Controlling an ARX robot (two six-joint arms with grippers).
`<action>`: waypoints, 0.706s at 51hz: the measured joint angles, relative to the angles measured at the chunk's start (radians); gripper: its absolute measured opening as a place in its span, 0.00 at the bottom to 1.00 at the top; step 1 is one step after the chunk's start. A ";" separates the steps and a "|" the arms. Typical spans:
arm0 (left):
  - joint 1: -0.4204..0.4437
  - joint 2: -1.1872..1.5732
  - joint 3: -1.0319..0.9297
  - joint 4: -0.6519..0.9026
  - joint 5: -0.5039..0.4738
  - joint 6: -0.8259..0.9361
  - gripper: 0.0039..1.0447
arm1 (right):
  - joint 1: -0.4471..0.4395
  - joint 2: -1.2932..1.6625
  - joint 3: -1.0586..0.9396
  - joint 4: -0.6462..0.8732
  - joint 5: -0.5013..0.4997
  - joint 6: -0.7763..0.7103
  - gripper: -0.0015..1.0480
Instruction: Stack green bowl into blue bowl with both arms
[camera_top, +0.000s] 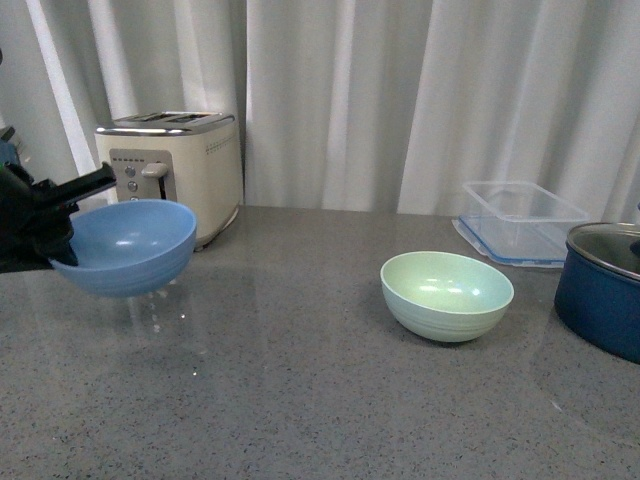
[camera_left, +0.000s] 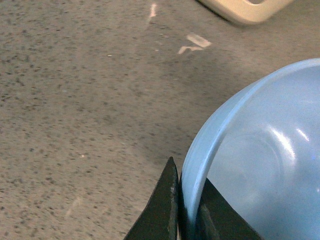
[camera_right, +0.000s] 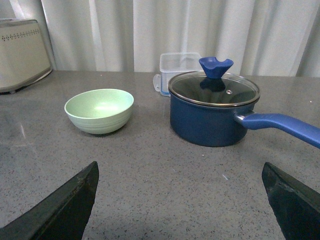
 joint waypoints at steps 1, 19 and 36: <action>-0.011 -0.005 0.000 0.000 0.000 -0.003 0.03 | 0.000 0.000 0.000 0.000 0.000 0.000 0.90; -0.221 0.066 0.082 -0.010 -0.026 -0.036 0.03 | 0.000 0.000 0.000 0.000 0.000 0.000 0.90; -0.282 0.235 0.228 -0.069 -0.049 -0.039 0.03 | 0.000 0.000 0.000 0.000 0.000 0.000 0.90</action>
